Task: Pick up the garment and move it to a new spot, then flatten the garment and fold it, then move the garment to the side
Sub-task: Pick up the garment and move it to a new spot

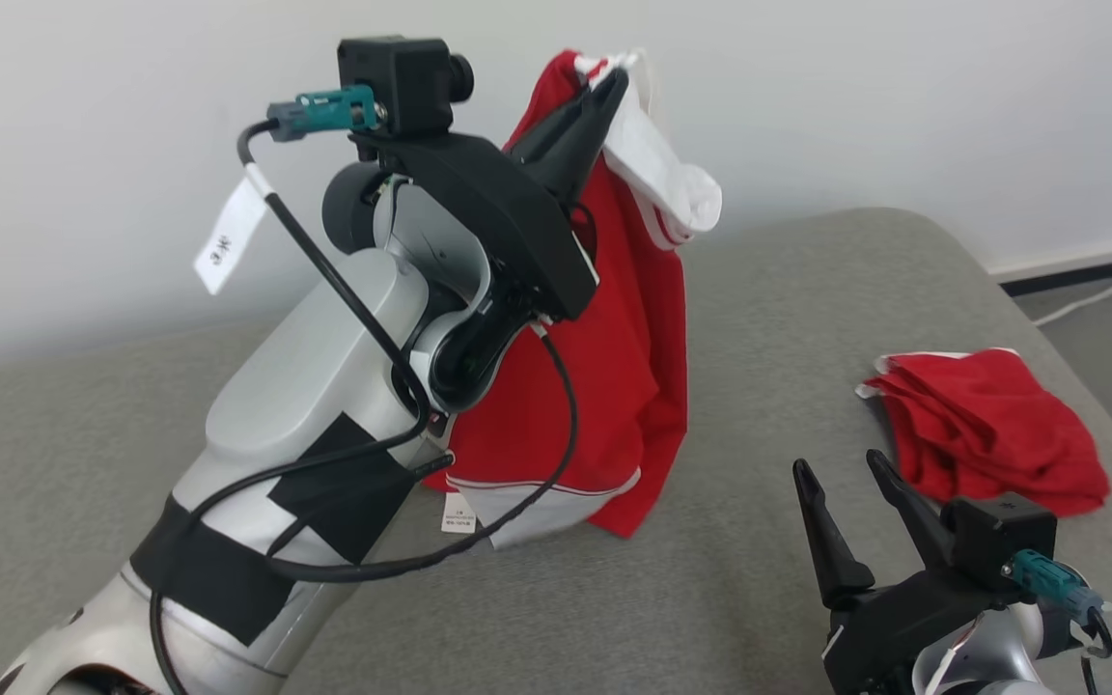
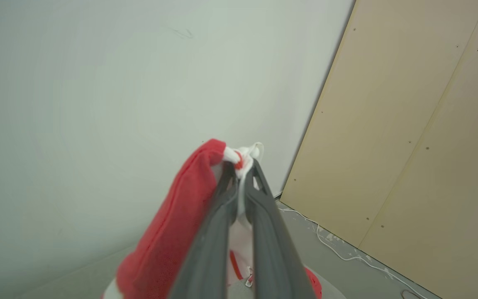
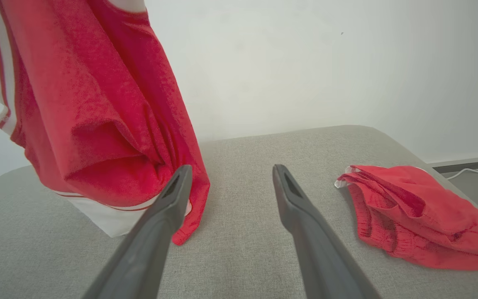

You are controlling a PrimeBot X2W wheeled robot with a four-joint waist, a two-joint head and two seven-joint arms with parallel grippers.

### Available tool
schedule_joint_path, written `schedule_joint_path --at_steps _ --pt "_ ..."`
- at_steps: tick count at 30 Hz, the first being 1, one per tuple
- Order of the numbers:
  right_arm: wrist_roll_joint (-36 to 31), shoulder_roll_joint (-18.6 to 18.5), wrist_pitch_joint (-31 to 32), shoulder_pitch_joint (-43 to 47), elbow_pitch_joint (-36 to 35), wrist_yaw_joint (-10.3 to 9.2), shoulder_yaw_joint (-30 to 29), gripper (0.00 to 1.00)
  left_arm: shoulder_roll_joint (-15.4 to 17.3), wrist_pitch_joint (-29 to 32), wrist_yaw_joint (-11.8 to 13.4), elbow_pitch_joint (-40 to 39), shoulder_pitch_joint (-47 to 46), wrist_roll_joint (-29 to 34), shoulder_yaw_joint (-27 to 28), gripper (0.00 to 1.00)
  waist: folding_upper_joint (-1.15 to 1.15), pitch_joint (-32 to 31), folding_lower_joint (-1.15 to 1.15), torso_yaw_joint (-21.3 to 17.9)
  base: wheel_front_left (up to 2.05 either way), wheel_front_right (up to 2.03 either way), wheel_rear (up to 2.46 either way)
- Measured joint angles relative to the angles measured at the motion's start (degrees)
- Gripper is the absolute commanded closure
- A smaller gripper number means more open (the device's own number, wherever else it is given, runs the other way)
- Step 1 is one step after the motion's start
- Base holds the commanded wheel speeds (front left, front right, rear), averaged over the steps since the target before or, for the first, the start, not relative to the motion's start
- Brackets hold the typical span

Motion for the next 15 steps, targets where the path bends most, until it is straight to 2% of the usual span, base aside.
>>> schedule_joint_path --at_steps 7,9,15 --pt "0.9 0.1 0.0 -0.5 0.9 0.19 1.4 0.0 0.0 -3.2 2.5 0.9 -1.5 -2.3 2.4 1.0 0.0 0.2 0.0 -5.2 0.0 0.0 0.0" --pt "1.3 0.1 -0.5 -0.3 0.6 0.11 -0.2 0.0 0.0 -3.8 3.3 4.5 -2.1 -2.8 1.4 1.0 0.0 0.5 0.0 -7.4 0.0 0.0 0.0" --pt "1.5 0.0 -1.0 -0.1 0.3 0.09 -1.1 0.0 0.2 -2.5 3.6 13.6 -1.6 1.1 -0.4 1.0 0.01 1.8 0.01 -8.6 0.0 0.0 0.0"
